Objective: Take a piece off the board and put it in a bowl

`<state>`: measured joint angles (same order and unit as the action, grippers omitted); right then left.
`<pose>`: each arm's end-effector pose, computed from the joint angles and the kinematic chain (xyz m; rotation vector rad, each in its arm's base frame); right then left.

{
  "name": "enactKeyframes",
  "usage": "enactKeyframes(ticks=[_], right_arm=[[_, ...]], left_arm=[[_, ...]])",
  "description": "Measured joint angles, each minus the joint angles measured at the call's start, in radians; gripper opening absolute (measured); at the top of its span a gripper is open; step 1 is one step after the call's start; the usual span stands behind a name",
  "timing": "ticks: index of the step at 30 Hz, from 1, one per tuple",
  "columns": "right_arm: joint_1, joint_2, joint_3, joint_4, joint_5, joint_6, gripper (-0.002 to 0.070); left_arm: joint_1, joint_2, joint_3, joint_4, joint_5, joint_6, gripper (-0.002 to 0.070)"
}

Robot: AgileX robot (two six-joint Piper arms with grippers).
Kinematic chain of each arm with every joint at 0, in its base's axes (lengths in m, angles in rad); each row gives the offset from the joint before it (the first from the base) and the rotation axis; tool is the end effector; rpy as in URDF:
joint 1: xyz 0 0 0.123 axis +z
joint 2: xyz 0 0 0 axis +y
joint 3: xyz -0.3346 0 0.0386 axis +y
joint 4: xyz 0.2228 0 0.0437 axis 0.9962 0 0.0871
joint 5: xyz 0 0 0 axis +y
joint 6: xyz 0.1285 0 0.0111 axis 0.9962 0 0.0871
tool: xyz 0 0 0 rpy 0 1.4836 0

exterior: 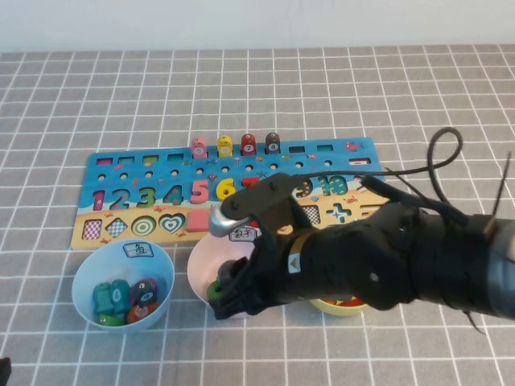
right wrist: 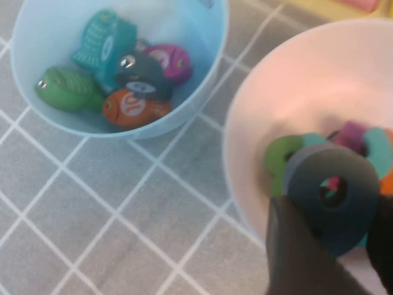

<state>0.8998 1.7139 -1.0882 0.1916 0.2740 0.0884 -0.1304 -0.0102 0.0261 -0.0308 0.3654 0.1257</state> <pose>0.2317 0.3026 0.2604 -0.7847 2.3387 0.6006 0.0116 -0.0030 0.1608 0.2191 1.8519 -0.0334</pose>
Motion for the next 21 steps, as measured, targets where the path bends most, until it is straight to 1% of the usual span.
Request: enactKeyframes(ticks=[6,10,16,21], right_arm=[[0.002,0.066,-0.096,0.026,0.100,0.000,0.0224],[0.002,0.092,-0.150,0.008,0.157,0.023,0.0224],[0.001,0.107,-0.192,-0.121,0.251,0.182,0.0224],[-0.001,0.107,-0.198,-0.228,0.283,0.304,0.0224]], left_arm=[[0.000,0.000,0.000,0.000,0.000,0.000,-0.0005],[0.000,0.000,0.000,0.000,0.000,0.000,-0.0005],[0.000,0.000,0.000,0.000,0.000,0.000,-0.0005],[0.000,0.000,0.000,0.000,0.000,0.000,-0.0005]])
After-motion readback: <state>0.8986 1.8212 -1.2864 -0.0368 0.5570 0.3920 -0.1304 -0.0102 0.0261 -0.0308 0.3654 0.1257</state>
